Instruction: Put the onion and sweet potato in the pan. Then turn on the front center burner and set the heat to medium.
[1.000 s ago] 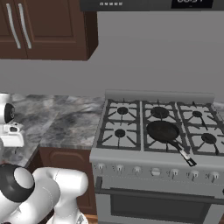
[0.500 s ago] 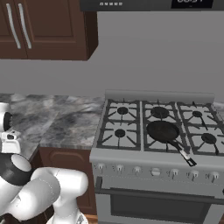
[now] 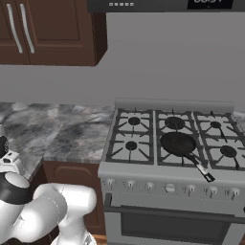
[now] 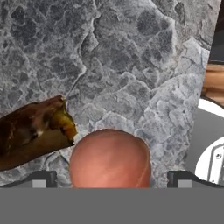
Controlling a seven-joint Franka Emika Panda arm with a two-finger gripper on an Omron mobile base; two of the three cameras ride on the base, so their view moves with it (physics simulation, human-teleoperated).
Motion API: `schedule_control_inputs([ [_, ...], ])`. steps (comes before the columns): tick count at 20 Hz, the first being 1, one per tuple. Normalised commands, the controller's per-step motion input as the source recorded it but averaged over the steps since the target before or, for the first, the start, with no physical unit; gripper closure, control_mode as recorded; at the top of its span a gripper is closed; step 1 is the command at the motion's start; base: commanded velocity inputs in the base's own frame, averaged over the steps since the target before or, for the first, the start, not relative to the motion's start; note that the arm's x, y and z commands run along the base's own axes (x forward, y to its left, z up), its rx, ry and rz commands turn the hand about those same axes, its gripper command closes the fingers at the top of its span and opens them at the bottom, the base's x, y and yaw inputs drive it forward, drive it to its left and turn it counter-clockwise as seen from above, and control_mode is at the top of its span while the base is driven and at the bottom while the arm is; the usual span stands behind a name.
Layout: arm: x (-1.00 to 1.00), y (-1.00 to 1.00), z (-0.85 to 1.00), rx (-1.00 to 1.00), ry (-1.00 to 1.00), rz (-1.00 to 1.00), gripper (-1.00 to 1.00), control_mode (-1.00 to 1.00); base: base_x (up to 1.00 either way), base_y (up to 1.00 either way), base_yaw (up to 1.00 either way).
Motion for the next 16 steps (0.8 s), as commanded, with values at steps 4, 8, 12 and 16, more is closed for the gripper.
schedule_control_inputs([
  [4, 0.0, 0.0, -0.2, 0.0, 0.0, -0.04, -1.0, -1.0, 0.0, 0.0, 0.0],
  [8, 0.0, 0.0, -0.37, 0.0, 0.0, -0.06, -1.0, -1.0, 0.0, 0.0, 0.0],
  [12, 0.0, 0.0, -0.24, 0.0, 0.0, -0.04, -1.0, -1.0, 0.0, 0.0, 0.0],
  [16, 0.0, 0.0, 0.0, 0.0, 0.0, 0.0, 1.0, -1.0, 0.0, 0.0, 0.0],
])
